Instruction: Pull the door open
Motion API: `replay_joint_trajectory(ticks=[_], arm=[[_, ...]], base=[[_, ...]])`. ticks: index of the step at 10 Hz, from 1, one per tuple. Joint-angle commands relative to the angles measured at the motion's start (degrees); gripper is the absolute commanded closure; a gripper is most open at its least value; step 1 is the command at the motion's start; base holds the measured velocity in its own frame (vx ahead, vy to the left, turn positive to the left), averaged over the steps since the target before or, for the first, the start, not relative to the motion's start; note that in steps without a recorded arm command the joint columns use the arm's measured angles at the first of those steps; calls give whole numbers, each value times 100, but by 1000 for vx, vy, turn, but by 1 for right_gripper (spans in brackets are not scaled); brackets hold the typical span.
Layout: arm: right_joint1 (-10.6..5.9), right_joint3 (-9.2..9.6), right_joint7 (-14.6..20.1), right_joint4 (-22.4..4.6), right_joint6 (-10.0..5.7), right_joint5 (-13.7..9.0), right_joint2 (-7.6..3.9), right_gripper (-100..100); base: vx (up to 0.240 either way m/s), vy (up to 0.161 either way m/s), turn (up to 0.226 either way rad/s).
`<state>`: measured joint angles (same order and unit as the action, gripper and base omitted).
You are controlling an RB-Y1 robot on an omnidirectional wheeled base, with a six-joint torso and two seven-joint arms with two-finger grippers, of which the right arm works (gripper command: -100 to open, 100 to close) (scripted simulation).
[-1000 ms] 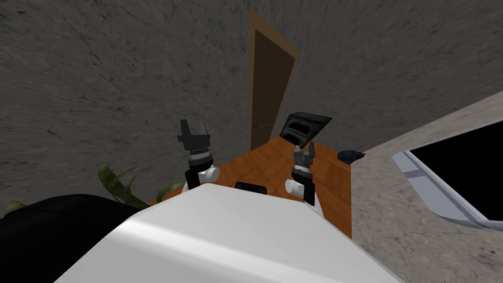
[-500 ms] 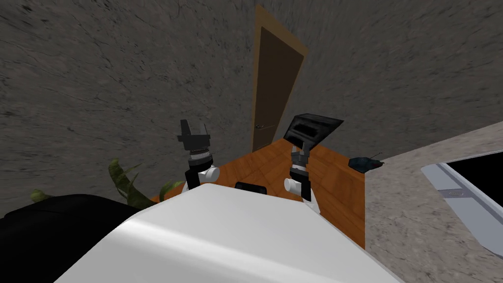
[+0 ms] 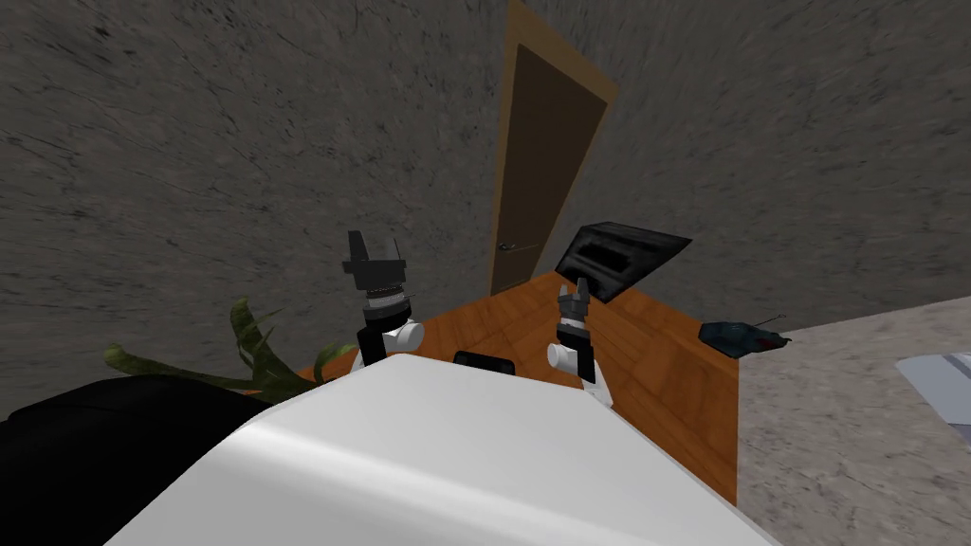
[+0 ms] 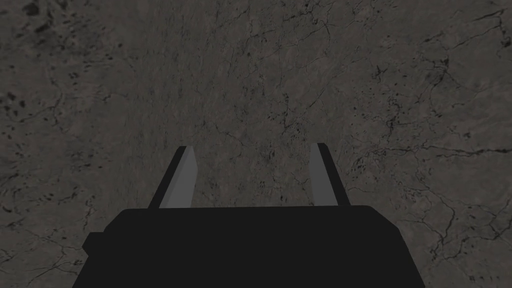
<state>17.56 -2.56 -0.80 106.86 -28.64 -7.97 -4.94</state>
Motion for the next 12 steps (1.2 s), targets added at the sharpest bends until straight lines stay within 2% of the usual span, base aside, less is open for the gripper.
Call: replay_joint_trajectory(ticks=[1,12], arm=[[-96,-5,7,-232,-41,-12,-48,-100],[-690,-30,58,-1721,-247,-97,-365,-100]], base=[[94,-62,165],[79,-64,165]])
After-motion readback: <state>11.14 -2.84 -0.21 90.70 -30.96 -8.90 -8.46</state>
